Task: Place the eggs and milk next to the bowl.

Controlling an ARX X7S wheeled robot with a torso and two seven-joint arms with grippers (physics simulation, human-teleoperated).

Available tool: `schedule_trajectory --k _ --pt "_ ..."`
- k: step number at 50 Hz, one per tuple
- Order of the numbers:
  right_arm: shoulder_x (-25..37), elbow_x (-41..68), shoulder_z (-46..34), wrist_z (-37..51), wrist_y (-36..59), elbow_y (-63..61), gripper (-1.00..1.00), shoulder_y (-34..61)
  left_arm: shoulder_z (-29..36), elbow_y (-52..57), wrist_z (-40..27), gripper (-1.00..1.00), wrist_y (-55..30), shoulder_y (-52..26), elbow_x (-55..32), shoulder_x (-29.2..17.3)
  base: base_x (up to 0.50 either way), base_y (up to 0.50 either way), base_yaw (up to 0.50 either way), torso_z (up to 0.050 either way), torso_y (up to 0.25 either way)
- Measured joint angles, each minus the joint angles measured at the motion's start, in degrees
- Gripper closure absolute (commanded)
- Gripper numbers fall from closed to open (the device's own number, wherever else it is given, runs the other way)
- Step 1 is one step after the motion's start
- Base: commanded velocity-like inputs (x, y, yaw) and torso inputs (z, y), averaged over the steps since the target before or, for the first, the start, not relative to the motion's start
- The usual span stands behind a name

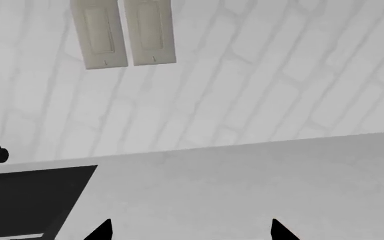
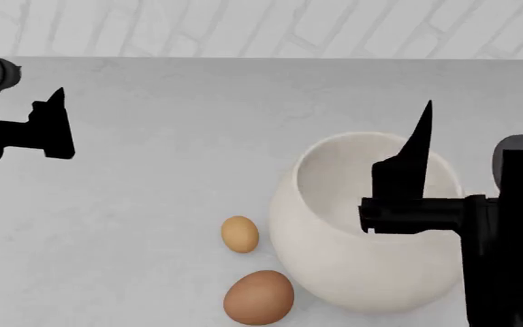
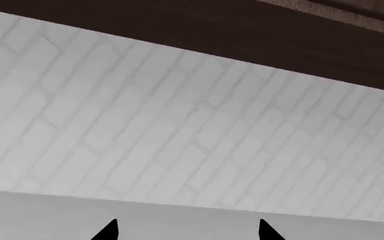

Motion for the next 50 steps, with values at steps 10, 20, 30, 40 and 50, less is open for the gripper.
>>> schedule_trajectory --k 10,20,30,40,50 --pt "0.93 9.71 10.02 4.76 7.84 -3.55 -1.00 -1.84 0.58 -1.29 0.50 -1.00 1.51 0.05 0.13 0.29 0.00 0.00 0.00 0.000 0.000" --pt "1.00 15.41 17.71 8.93 10.84 -5.42 -1.00 -5.66 0.93 -2.54 0.75 -1.00 2.89 0.16 0.26 0.49 0.00 0.00 0.00 0.000 0.000" --pt "0.58 18.86 24.50 12.21 10.86 -6.95 -1.00 -10.90 1.11 -2.88 0.80 -1.00 3.60 0.40 0.29 0.37 0.00 0.00 0.00 0.000 0.000" --pt "0.20 21.93 28.72 16.32 10.38 -7.93 -1.00 -14.69 1.35 -3.46 0.92 -1.00 4.52 0.70 0.41 0.24 0.00 0.00 0.00 0.000 0.000" --pt "-0.17 21.80 29.41 19.69 9.68 -8.13 -1.00 -17.69 1.53 -3.28 0.78 -1.00 4.78 1.09 0.38 0.16 0.00 0.00 0.00 0.000 0.000"
